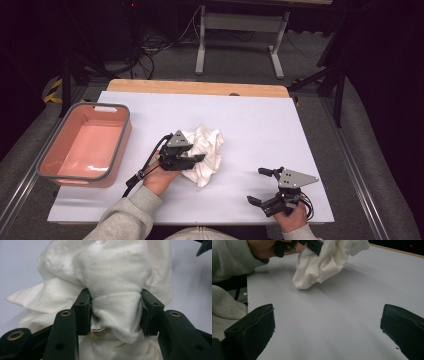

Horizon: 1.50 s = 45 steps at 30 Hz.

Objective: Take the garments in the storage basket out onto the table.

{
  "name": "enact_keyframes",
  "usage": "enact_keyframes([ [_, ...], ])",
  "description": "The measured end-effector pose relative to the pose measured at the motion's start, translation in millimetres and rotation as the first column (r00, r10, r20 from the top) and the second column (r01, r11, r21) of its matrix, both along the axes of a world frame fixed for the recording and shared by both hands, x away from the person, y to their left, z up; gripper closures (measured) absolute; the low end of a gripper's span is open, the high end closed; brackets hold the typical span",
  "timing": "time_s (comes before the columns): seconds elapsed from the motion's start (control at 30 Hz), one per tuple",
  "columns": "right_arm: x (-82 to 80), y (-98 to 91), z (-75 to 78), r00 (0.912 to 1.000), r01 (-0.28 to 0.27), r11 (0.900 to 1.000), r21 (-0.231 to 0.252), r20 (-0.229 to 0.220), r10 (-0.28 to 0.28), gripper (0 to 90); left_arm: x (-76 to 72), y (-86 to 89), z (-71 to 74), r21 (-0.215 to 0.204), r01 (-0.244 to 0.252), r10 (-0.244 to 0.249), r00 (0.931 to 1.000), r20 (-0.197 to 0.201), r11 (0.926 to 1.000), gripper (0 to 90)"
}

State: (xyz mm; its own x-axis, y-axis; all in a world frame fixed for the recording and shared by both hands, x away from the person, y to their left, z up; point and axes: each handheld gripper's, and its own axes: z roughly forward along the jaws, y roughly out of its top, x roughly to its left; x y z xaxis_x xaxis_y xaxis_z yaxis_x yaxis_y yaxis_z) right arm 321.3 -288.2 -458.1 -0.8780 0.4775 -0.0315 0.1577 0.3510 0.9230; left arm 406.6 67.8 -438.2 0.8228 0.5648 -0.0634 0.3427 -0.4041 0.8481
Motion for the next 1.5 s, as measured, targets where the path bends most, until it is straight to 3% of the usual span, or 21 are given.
enact_keyframes([
  [0.13,0.1,-0.3,0.0,1.0000,-0.001,1.0000,0.001,0.001,0.001,0.2,0.8,-1.0,-1.8,-0.001,0.004,-0.004,0.9999,-0.016,1.0000,50.6],
  [0.3,0.3,0.0,-0.1,1.0000,-0.002,1.0000,0.000,0.000,0.002,0.2,0.8,-3.3,-4.2,0.015,0.021,-0.021,0.9998,-0.002,0.9997,46.5],
  [0.47,0.3,-0.3,0.0,1.0000,-0.002,1.0000,0.000,0.002,0.002,0.2,1.6,-5.3,-5.4,0.033,0.033,-0.033,0.9993,0.019,0.9989,36.1],
  [0.5,0.3,-0.3,0.0,1.0000,-0.003,1.0000,0.001,0.002,0.003,0.2,1.6,-5.3,-5.0,0.026,0.031,-0.032,0.9994,0.013,0.9992,36.1],
  [0.63,0.4,-0.2,0.0,1.0000,-0.004,1.0000,0.001,0.001,0.004,0.2,3.6,-3.1,-2.7,-0.018,0.035,-0.036,0.9993,-0.012,0.9992,21.7],
  [0.83,0.4,0.1,-0.1,1.0000,-0.005,1.0000,0.002,0.000,0.005,0.2,3.7,-0.3,0.5,-0.061,0.043,-0.045,0.9986,-0.027,0.9972,15.1],
  [1.0,0.6,0.2,-0.2,1.0000,-0.007,1.0000,0.002,-0.001,0.007,0.2,2.3,-0.2,3.9,-0.068,0.048,-0.048,0.9988,0.005,0.9965,8.0],
  [1.13,1.0,0.6,-0.4,1.0000,-0.007,1.0000,0.001,-0.002,0.007,0.2,-1.2,0.6,8.9,-0.070,0.060,-0.060,0.9982,0.009,0.9957,4.9],
  [1.3,0.7,0.5,-0.3,1.0000,-0.007,1.0000,0.002,-0.002,0.007,0.2,-6.2,6.7,17.0,-0.093,0.066,-0.065,0.9978,0.014,0.9934,4.0],
  [1.5,0.3,0.3,0.1,1.0000,-0.007,1.0000,0.004,0.000,0.007,0.2,-14.6,17.2,25.2,-0.090,0.081,-0.077,0.9963,0.038,0.9927,3.0],
])
